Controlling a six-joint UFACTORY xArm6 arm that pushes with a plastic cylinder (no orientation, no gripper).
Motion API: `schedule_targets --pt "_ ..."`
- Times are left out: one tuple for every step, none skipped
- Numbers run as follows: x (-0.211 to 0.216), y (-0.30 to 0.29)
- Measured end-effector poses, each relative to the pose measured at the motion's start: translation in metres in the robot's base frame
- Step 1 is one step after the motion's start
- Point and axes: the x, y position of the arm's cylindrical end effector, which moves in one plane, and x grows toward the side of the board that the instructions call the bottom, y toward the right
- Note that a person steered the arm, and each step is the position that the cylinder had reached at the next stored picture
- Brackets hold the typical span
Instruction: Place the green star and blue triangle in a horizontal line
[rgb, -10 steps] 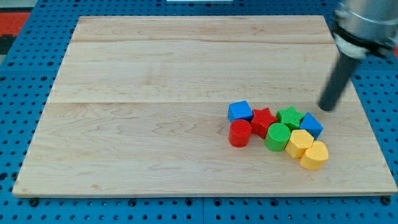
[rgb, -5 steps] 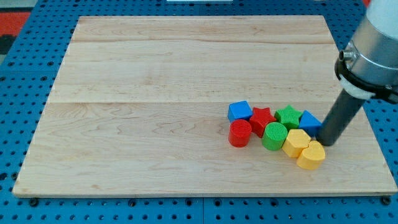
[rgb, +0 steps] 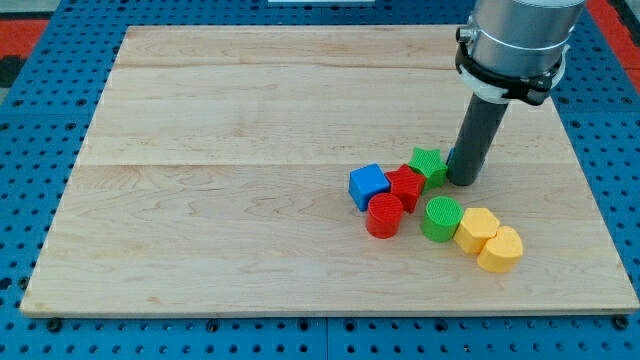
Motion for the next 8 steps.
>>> schedule_targets --pt "-0.003 0.000" --pt "-0.003 0.000" --pt "-0.003 -0.026" --pt "-0.003 -0.055" --pt "-0.004 -0.060" --pt "-0.005 -0.061" --pt "-0.013 -0.061" --pt "-0.002 -0.060"
